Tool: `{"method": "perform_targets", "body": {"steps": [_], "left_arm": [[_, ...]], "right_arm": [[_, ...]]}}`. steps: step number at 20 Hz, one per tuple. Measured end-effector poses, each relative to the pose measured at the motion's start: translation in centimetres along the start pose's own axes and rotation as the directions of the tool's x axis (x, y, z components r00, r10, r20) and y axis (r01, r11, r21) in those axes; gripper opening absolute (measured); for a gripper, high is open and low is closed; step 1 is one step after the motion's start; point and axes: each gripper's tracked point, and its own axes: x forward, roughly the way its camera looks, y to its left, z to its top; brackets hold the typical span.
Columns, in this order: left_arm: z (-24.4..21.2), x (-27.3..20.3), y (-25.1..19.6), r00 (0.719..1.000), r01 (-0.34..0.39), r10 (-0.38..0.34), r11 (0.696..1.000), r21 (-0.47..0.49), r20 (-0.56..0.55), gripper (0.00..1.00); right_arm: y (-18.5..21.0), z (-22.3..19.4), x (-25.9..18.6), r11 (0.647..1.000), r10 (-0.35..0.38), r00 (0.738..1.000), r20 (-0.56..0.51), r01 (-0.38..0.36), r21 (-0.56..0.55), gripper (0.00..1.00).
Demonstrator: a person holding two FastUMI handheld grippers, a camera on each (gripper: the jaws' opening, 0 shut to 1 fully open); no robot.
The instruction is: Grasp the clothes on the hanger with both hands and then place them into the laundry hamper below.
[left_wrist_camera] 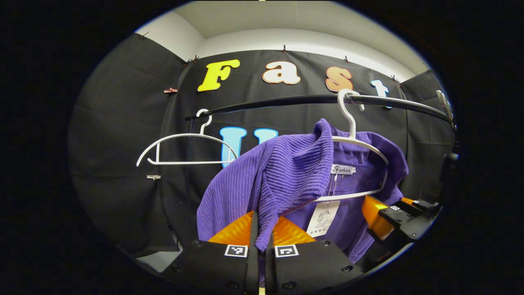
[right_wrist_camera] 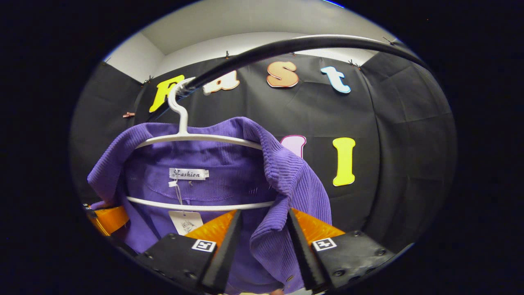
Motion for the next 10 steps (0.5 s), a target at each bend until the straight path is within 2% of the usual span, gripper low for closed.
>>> {"method": "perform_targets", "body": {"steps": [2, 4, 5, 7, 10], "left_arm": [[0.0, 0.0, 0.3, 1.000, 0.010, -0.010, 1.000, 0.016, -0.004, 0.10], [0.3, 0.0, 0.6, 1.000, 0.019, -0.018, 0.999, 0.038, -0.002, 0.10], [0.4, 0.1, 0.7, 1.000, 0.028, -0.028, 0.998, 0.047, -0.001, 0.09], [1.0, 0.4, 2.0, 1.000, 0.001, -0.001, 0.998, 0.068, 0.001, 0.08], [2.9, 0.9, 3.2, 1.000, -0.021, 0.019, 0.997, 0.074, 0.020, 0.08]], "right_arm": [[-1.7, 0.2, -0.5, 0.995, -0.078, 0.997, -0.002, 0.077, -0.055, 0.32], [-1.4, 0.6, -0.5, 0.995, -0.055, 0.998, 0.033, 0.058, -0.081, 0.05], [-2.7, 1.5, -0.3, 0.989, -0.073, 0.995, 0.063, 0.080, -0.125, 0.10], [-5.5, 4.2, -0.7, 0.964, -0.134, 0.981, 0.143, 0.163, -0.209, 0.08], [-8.2, 7.3, -0.6, 0.941, -0.187, 0.959, 0.212, 0.237, -0.243, 0.08]]}}
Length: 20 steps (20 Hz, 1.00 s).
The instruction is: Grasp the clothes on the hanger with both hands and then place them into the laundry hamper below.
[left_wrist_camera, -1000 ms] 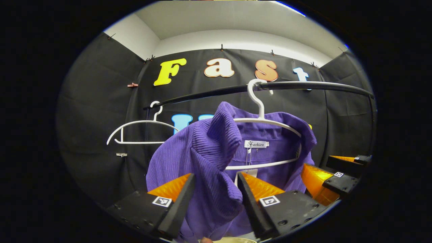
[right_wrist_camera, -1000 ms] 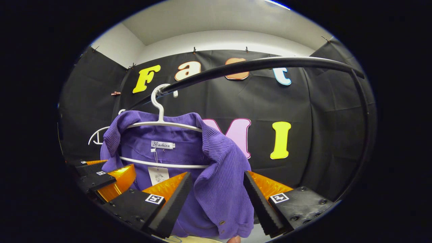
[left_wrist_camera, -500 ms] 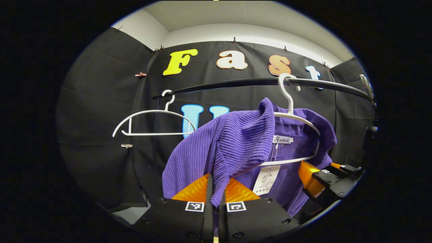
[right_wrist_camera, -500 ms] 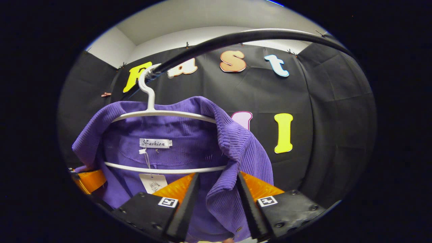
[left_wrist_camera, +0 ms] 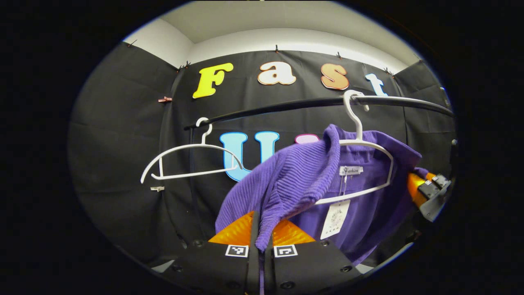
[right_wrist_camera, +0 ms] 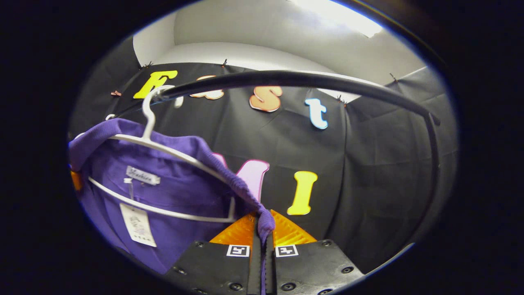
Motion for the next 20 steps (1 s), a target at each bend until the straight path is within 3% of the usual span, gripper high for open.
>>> {"method": "perform_targets", "body": {"steps": [5, 8, 12, 17, 20], "left_arm": [[3.2, 1.7, 3.1, 0.999, -0.033, 0.033, 0.999, -0.015, 0.021, 0.08], [3.1, 3.0, 3.4, 1.000, -0.013, 0.013, 0.999, -0.036, -0.006, 0.08], [2.3, 4.0, 3.5, 1.000, 0.005, -0.005, 1.000, 0.015, -0.028, 0.08], [1.4, 4.2, 4.0, 0.999, 0.017, -0.014, 0.999, 0.050, -0.048, 0.08], [1.9, 3.5, 3.9, 0.998, 0.041, -0.040, 0.999, 0.023, -0.053, 0.08]], "right_arm": [[-1.3, 0.2, 2.0, 0.999, -0.030, 1.000, -0.006, 0.030, 0.023, 0.09], [-0.8, -1.7, 3.9, 1.000, -0.026, 0.999, -0.042, 0.026, -0.007, 0.09], [-0.4, -5.1, 5.8, 1.000, -0.020, 0.993, -0.114, 0.018, -0.013, 0.09], [0.4, -9.4, 4.2, 1.000, -0.001, 0.979, -0.205, 0.006, 0.024, 0.08], [1.9, -13.6, 2.4, 0.999, 0.047, 0.954, -0.297, -0.038, 0.035, 0.09]]}}
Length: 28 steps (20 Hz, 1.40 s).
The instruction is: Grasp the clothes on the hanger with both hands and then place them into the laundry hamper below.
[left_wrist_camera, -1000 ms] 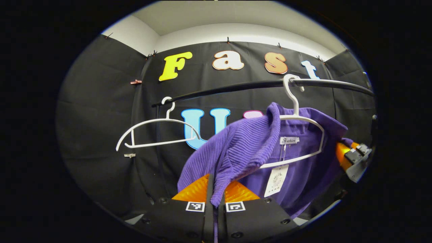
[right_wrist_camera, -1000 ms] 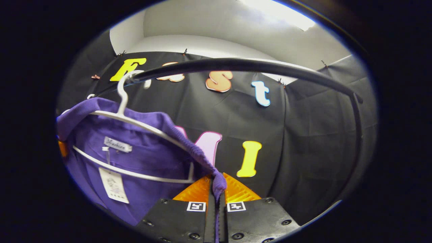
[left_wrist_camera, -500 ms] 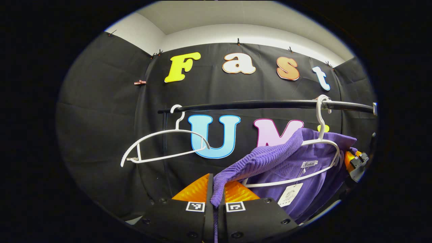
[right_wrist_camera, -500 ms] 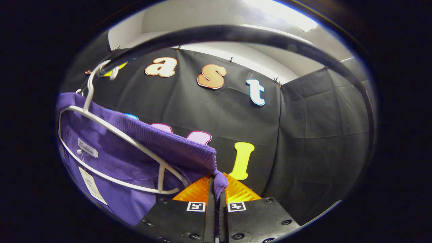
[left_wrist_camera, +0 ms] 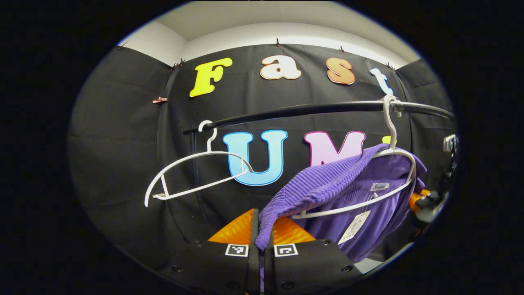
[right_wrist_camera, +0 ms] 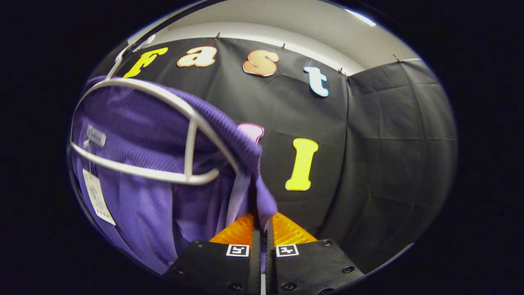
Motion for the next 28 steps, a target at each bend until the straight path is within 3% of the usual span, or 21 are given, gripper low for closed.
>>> {"method": "perform_targets", "body": {"steps": [3, 7, 10, 12, 13, 16, 18, 20, 24, 27, 28], "left_arm": [[0.1, -0.3, 0.3, 1.000, 0.014, -0.014, 1.000, 0.005, -0.011, 0.08], [2.5, -0.9, 1.1, 1.000, 0.012, -0.012, 1.000, -0.003, 0.026, 0.08], [4.9, -0.6, 2.1, 0.998, -0.005, 0.006, 1.000, -0.017, 0.068, 0.08], [4.8, 0.3, 2.7, 0.998, -0.009, 0.010, 1.000, -0.016, 0.060, 0.08], [4.1, 0.6, 2.9, 0.999, -0.010, 0.010, 1.000, -0.003, 0.051, 0.08], [0.0, 1.2, 2.6, 1.000, 0.006, -0.006, 0.999, 0.033, -0.002, 0.08], [-1.8, -0.6, 1.1, 0.998, 0.046, -0.047, 0.998, 0.040, 0.030, 0.08], [-6.0, -1.7, 0.8, 0.999, 0.042, -0.041, 0.997, 0.066, -0.010, 0.08], [-15.7, -3.3, 0.1, 0.986, 0.070, -0.065, 0.997, 0.025, -0.152, 0.07], [-21.2, -4.7, -1.8, 0.972, 0.108, -0.096, 0.993, 0.046, -0.214, 0.07], [-22.6, -5.0, -2.5, 0.967, 0.121, -0.107, 0.991, 0.050, -0.233, 0.07]], "right_arm": [[2.3, -2.0, -1.7, 0.996, 0.071, 0.997, -0.016, -0.070, 0.057, 0.07], [2.0, 2.9, -2.1, 0.973, 0.090, 0.987, 0.130, -0.115, 0.199, 0.07], [0.5, 6.7, -0.5, 0.980, 0.058, 0.973, 0.223, -0.098, 0.174, 0.08], [0.1, 6.6, 1.1, 0.986, 0.045, 0.976, 0.214, -0.078, 0.147, 0.11], [0.1, 5.8, 1.6, 0.986, 0.044, 0.980, 0.194, -0.073, 0.147, 0.07], [1.5, 0.5, 1.2, 0.972, 0.094, 0.992, 0.090, -0.111, 0.207, 0.12], [1.9, -3.2, -1.8, 0.966, 0.108, 0.992, 0.069, -0.122, 0.229, 0.12], [3.3, -7.0, -5.1, 0.968, 0.143, 0.989, 0.040, -0.148, 0.204, 0.12], [7.9, -13.1, -11.2, 0.955, 0.275, 0.961, -0.037, -0.268, 0.130, 0.12], [10.2, -14.8, -14.2, 0.937, 0.345, 0.937, -0.063, -0.339, 0.085, 0.09], [10.9, -15.0, -15.0, 0.930, 0.364, 0.929, -0.067, -0.359, 0.074, 0.12]]}}
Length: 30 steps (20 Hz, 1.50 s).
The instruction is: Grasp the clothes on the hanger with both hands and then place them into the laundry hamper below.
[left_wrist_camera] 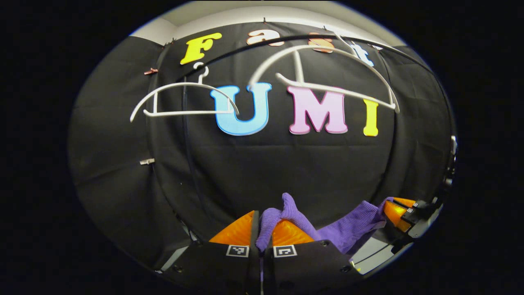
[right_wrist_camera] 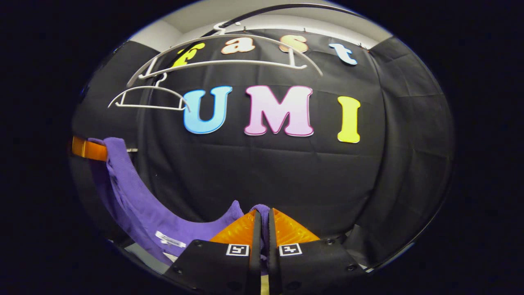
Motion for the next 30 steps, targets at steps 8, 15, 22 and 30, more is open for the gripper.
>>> {"method": "perform_targets", "body": {"steps": [8, 15, 22, 30], "left_arm": [[-3.5, -1.1, -6.3, 0.994, 0.108, -0.108, 0.994, -0.026, -0.032, 0.07], [-9.2, -1.6, -8.7, 0.981, 0.145, -0.157, 0.984, -0.104, -0.111, 0.07], [-17.3, -2.2, -11.3, 0.951, 0.189, -0.214, 0.973, -0.129, -0.224, 0.07], [-26.5, 1.4, -13.7, 0.911, 0.172, -0.215, 0.973, -0.152, -0.351, 0.07]], "right_arm": [[2.4, -0.2, -3.7, 0.998, 0.047, 0.998, -0.037, -0.045, 0.052, 0.12], [2.9, -5.2, -6.5, 0.994, 0.047, 0.990, -0.134, -0.033, 0.105, 0.12], [3.5, -12.3, -8.8, 0.988, 0.060, 0.964, -0.260, -0.021, 0.151, 0.12], [2.6, -22.9, -8.6, 0.985, 0.061, 0.895, -0.442, 0.018, 0.171, 0.08]]}}
